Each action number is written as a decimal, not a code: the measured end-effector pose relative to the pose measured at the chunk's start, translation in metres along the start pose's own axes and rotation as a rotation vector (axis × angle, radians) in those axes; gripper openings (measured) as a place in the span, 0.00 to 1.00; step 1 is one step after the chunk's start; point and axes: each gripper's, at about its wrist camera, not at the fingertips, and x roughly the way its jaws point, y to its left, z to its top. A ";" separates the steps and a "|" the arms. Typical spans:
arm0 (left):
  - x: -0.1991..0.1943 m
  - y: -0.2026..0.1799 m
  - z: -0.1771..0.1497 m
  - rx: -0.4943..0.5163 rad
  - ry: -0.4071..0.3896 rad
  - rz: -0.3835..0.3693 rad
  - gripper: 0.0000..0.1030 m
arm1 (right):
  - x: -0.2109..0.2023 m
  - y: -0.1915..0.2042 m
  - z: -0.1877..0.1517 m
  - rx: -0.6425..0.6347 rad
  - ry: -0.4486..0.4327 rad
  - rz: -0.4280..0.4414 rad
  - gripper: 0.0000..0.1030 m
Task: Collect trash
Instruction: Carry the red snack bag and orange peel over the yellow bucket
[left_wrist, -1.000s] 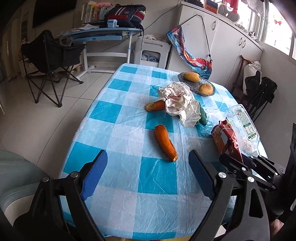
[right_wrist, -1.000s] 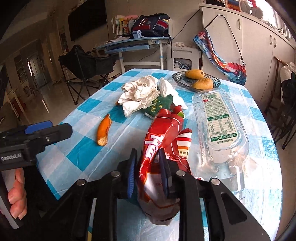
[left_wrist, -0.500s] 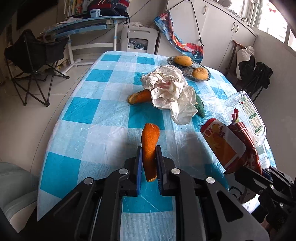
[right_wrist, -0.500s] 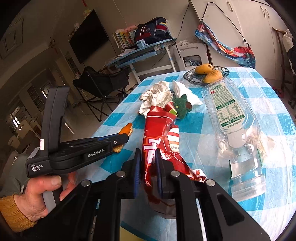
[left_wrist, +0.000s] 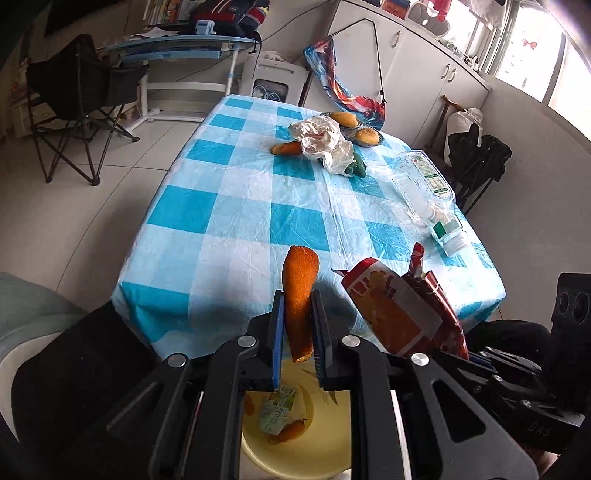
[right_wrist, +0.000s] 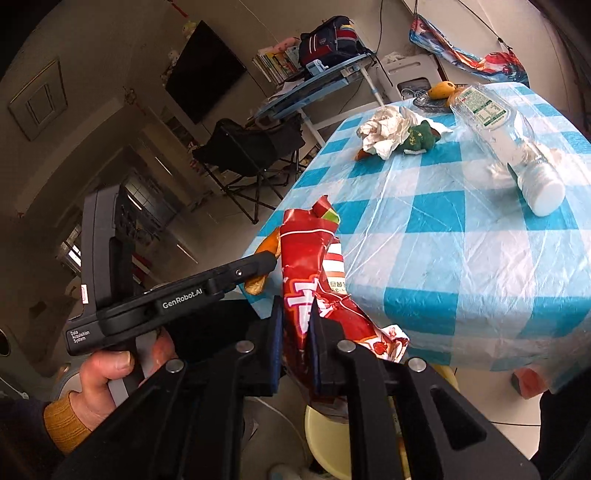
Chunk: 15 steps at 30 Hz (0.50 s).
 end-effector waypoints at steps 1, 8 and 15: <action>-0.002 0.000 -0.009 0.000 0.010 -0.003 0.13 | 0.003 0.000 -0.008 0.012 0.026 -0.008 0.13; 0.012 -0.020 -0.054 0.105 0.116 0.048 0.13 | 0.024 -0.013 -0.036 0.061 0.169 -0.157 0.29; -0.002 -0.025 -0.061 0.179 0.043 0.188 0.68 | -0.010 -0.033 -0.028 0.126 0.005 -0.344 0.64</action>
